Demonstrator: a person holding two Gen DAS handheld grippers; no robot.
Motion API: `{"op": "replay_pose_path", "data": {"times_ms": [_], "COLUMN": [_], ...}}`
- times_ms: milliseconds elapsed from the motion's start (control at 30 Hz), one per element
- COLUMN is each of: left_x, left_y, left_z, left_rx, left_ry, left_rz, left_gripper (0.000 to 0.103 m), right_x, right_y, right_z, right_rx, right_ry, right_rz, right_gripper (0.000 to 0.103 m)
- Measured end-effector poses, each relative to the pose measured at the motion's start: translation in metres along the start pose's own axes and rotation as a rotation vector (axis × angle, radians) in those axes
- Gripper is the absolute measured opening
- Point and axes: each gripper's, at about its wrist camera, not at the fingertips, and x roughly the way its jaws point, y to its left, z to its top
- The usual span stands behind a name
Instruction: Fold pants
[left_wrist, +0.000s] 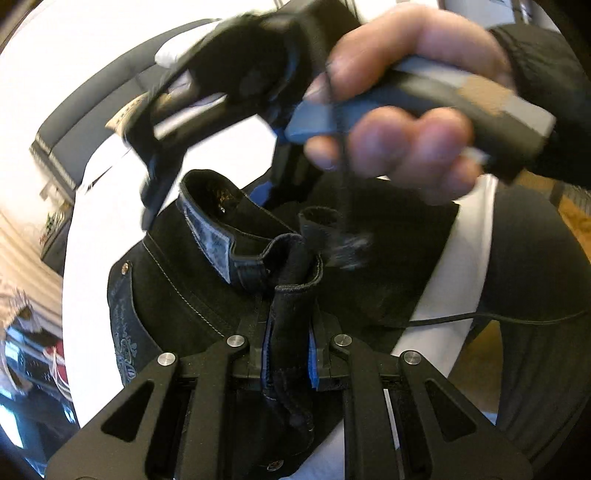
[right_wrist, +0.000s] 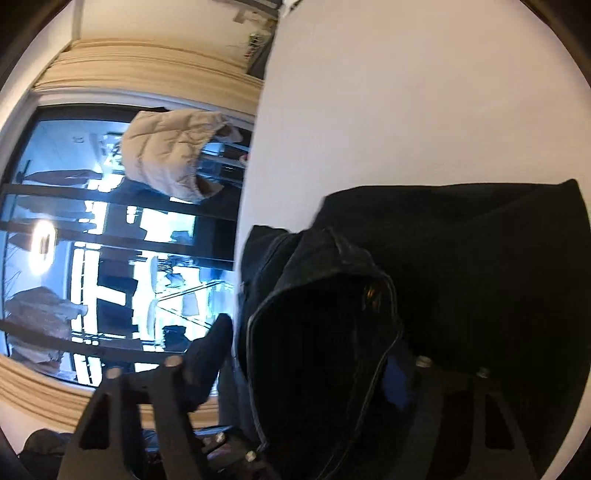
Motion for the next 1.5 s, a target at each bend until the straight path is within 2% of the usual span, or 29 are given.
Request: {"op": "replay_pose_path", "data": {"times_ms": [133, 333, 367, 700, 900, 1067, 1167, 1233, 1267, 1367, 1433, 1500], "left_x": [-0.001, 0.007, 0.009, 0.007, 0.014, 0.022, 0.027, 0.023, 0.020, 0.003, -0.015, -0.036], "left_y": [-0.004, 0.006, 0.007, 0.009, 0.003, 0.004, 0.009, 0.016, 0.022, 0.046, 0.065, 0.092], "left_z": [-0.005, -0.003, -0.010, 0.016, 0.019, 0.010, 0.003, -0.001, -0.004, -0.016, -0.028, -0.043], "left_rx": [0.004, 0.017, 0.019, 0.045, 0.067, 0.087, 0.084, 0.072, 0.059, -0.004, -0.058, -0.135], "left_ry": [0.003, -0.008, -0.013, -0.048, -0.047, -0.026, -0.025, -0.025, -0.014, 0.008, 0.015, 0.004], "left_rz": [-0.011, -0.046, -0.051, -0.096, -0.122, -0.134, -0.126, -0.139, -0.164, -0.227, -0.263, -0.269], "left_gripper": [0.013, 0.013, 0.013, 0.013, 0.013, 0.013, 0.014, 0.017, 0.018, 0.024, 0.025, 0.025], "right_x": [-0.006, -0.023, -0.027, -0.060, -0.073, -0.072, -0.075, -0.082, -0.088, -0.117, -0.133, -0.144], "right_y": [-0.019, -0.024, -0.024, -0.050, -0.069, -0.096, -0.109, -0.112, -0.111, -0.104, -0.095, -0.078], "right_z": [-0.003, -0.005, -0.004, 0.010, 0.007, 0.001, -0.001, -0.003, -0.004, -0.011, -0.018, -0.026], "right_rx": [0.042, 0.012, 0.008, 0.002, 0.014, 0.058, 0.090, 0.118, 0.121, 0.125, 0.106, 0.067], "right_ry": [-0.015, -0.045, -0.050, -0.053, -0.059, -0.082, -0.110, -0.132, -0.151, -0.233, -0.261, -0.273], "right_rz": [-0.028, -0.096, -0.103, -0.166, -0.167, -0.116, -0.033, -0.001, -0.011, -0.061, -0.069, -0.055], "right_gripper": [0.021, 0.015, 0.014, 0.013, 0.013, 0.013, 0.015, 0.023, 0.029, 0.039, 0.039, 0.038]}}
